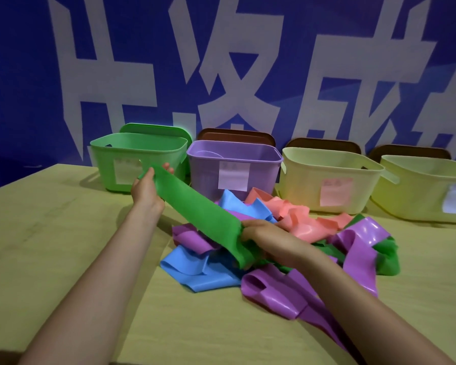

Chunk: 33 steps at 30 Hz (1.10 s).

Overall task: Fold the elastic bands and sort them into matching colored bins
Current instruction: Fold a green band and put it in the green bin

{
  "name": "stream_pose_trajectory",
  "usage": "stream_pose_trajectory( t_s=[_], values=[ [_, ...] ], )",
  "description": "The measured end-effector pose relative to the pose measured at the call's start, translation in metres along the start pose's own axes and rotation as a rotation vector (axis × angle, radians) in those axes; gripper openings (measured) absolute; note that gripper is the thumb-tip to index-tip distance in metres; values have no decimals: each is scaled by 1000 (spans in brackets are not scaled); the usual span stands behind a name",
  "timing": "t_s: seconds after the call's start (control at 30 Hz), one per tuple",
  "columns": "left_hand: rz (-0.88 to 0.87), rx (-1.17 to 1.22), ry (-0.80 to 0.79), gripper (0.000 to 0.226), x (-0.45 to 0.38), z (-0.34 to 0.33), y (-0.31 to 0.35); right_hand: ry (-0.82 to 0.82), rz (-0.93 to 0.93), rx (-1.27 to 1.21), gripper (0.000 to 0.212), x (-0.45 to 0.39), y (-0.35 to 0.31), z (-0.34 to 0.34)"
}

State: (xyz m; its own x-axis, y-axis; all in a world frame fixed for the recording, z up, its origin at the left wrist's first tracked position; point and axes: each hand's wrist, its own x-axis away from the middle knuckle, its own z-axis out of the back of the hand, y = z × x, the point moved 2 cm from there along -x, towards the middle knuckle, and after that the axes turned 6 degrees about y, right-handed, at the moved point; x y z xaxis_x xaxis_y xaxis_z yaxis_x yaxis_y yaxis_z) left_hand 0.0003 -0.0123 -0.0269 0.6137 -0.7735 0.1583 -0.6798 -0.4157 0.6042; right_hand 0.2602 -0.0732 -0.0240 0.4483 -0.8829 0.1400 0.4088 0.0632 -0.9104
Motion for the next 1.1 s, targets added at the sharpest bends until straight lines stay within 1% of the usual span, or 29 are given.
stream_pose_trajectory(
  t_s=[0.07,0.13,0.2,0.23,0.33,0.4,0.5,0.57,0.63,0.77,0.83,0.97,1.03,1.1],
  values=[
    [2,-25,10,35,-1,2,0,22,-45,-104,15,-3,4,0],
    [-12,-41,33,33,-1,4,0,-64,-26,-159,14,-3,5,5],
    [-38,-65,63,31,0,7,0,-118,19,-128,7,-2,4,12],
    [-47,-69,75,30,1,8,0,-110,31,-103,7,-2,5,16],
    [-36,-44,104,27,0,12,2,19,51,-41,8,-5,4,24],
    [-20,-14,111,29,-3,13,3,103,86,-2,12,-6,2,28],
    [-18,31,125,29,-3,14,5,128,132,-30,16,-4,-2,35],
    [-40,54,139,29,-1,13,7,89,138,-65,21,1,-5,37],
    [-60,54,133,30,2,9,9,29,147,-47,26,4,-8,35],
    [-81,88,87,31,5,1,12,-91,161,53,31,6,-6,18],
    [-90,69,63,32,7,-1,14,-169,145,134,32,7,-2,8],
    [-97,-75,61,27,13,-2,14,-257,121,332,36,9,2,3],
    [-135,-184,61,18,20,-4,13,-285,111,384,37,10,2,3],
    [-177,-280,36,10,27,-8,9,-280,151,494,37,12,1,4]
  ],
)
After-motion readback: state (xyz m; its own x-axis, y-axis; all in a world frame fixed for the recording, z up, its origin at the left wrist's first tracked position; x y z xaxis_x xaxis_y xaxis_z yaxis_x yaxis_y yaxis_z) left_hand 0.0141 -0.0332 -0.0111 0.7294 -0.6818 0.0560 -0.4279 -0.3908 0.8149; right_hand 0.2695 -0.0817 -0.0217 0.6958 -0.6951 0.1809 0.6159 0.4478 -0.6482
